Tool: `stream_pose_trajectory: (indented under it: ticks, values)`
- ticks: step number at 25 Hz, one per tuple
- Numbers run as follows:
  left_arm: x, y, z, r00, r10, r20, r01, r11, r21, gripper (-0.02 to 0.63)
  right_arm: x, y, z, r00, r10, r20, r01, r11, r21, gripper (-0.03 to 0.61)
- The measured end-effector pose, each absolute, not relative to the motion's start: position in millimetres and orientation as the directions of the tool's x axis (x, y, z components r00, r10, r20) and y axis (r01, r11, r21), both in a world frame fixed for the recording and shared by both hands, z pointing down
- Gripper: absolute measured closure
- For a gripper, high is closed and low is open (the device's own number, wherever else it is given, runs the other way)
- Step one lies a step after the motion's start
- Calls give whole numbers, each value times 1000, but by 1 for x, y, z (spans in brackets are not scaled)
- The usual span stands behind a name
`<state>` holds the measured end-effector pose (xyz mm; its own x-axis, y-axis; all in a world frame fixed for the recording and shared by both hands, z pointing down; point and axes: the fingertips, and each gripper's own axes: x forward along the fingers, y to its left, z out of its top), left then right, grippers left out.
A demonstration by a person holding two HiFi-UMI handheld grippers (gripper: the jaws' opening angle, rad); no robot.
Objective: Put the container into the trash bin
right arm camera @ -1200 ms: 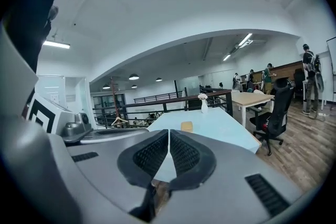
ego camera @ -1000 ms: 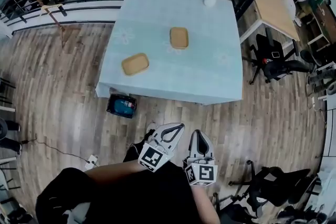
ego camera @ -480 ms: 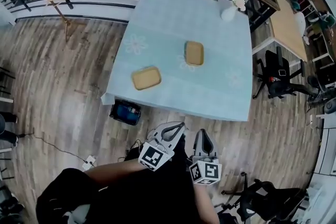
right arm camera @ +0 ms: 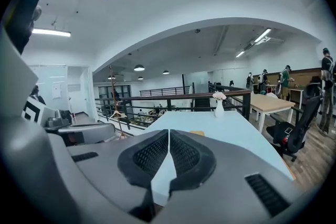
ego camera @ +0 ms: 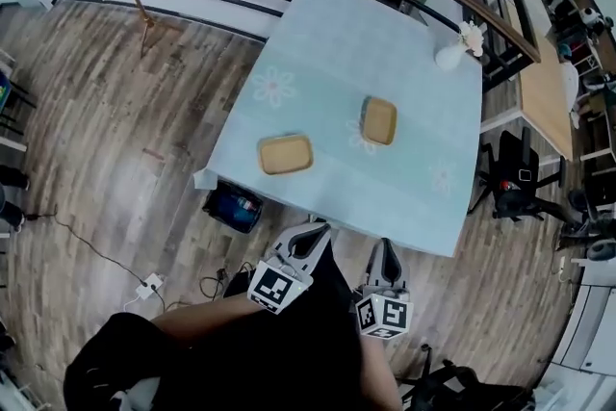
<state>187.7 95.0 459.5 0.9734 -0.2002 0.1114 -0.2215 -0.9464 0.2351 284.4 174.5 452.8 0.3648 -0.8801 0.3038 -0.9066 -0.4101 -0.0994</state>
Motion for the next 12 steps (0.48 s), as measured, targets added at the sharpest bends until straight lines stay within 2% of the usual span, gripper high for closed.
stream_pose_trajectory:
  ticks: [12]
  values:
    - [251,8,466,943,-279,181,-302,-947,111,604,371,90,493,291,-891,348,-918,-362,-159,545]
